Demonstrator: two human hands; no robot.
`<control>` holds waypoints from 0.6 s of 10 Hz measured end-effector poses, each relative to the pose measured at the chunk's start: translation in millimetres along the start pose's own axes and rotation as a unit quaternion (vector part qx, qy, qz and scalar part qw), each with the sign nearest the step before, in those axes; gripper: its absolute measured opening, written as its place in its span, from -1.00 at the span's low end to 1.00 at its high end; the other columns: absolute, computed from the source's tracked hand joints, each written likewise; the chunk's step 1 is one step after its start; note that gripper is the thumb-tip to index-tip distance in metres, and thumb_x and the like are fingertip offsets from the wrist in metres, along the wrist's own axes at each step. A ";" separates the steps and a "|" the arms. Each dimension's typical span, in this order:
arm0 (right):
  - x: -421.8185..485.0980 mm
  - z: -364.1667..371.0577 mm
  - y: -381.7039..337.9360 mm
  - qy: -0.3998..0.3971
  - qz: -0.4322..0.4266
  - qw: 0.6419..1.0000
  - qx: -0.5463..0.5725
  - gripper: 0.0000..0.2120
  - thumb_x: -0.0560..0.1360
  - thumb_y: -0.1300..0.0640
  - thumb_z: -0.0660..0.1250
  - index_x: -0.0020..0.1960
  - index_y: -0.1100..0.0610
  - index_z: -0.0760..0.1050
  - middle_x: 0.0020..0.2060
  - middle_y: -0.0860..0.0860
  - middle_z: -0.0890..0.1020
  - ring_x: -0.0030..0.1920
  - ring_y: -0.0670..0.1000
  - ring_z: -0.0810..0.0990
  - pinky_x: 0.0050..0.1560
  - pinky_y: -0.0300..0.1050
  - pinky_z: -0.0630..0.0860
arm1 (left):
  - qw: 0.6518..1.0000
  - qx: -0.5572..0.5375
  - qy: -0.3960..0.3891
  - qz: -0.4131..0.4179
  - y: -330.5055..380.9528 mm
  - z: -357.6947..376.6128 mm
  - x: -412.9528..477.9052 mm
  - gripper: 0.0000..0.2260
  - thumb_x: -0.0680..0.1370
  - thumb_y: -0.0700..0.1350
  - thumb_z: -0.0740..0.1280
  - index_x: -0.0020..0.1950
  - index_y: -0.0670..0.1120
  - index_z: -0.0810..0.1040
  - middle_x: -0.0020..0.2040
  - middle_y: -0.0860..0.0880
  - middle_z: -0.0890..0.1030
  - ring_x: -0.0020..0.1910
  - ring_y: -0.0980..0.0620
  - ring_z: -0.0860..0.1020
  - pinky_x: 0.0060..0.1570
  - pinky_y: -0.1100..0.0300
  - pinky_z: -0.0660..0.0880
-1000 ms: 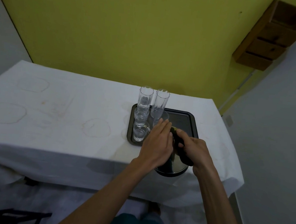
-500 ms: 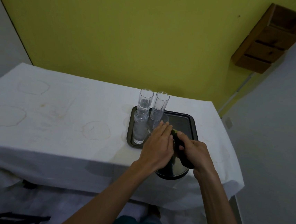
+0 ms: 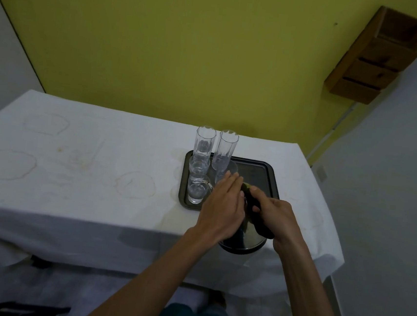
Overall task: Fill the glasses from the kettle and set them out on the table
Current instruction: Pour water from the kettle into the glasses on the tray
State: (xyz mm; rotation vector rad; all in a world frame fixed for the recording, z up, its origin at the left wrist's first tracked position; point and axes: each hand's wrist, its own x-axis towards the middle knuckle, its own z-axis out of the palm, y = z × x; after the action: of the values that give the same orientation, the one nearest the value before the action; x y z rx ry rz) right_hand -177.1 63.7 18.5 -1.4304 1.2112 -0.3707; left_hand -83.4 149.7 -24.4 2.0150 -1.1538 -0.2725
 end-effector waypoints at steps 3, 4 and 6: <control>-1.8 -0.6 -0.7 0.002 0.009 1.000 0.000 -0.50 0.47 -0.16 0.47 -0.16 0.34 0.64 -0.37 0.17 0.54 -0.35 0.08 0.42 -0.35 -0.10 0.31 | 1.000 -0.002 0.004 0.001 -1.6 0.9 -0.4 -0.57 0.69 -0.05 0.00 0.55 -0.14 0.20 0.57 -0.05 0.19 0.58 0.08 0.02 0.54 0.13 0.05; -1.1 -0.2 0.0 0.003 0.007 1.000 0.000 -0.43 0.46 -0.16 0.47 -0.10 0.41 0.63 -0.36 0.17 0.56 -0.31 0.10 0.43 -0.31 -0.06 0.32 | 1.000 -0.006 0.003 -0.001 -1.8 0.9 -0.5 -0.57 0.69 -0.04 0.00 0.55 -0.14 0.20 0.58 -0.04 0.19 0.58 0.08 0.02 0.54 0.11 0.05; -1.1 1.7 -0.2 0.002 0.005 1.000 0.000 -0.43 0.45 -0.17 0.48 -0.06 0.41 0.64 -0.32 0.19 0.59 -0.29 0.11 0.49 -0.27 -0.04 0.39 | 1.000 -0.009 0.006 0.000 -2.8 -0.5 -0.6 -0.57 0.69 -0.05 0.01 0.55 -0.14 0.20 0.57 -0.05 0.19 0.58 0.08 0.02 0.54 0.14 0.04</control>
State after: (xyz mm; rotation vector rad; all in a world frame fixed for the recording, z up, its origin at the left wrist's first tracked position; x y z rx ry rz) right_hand -176.2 65.5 18.7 -1.4244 1.2210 -0.3676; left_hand -81.7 151.2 -26.2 1.9992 -1.1405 -0.2704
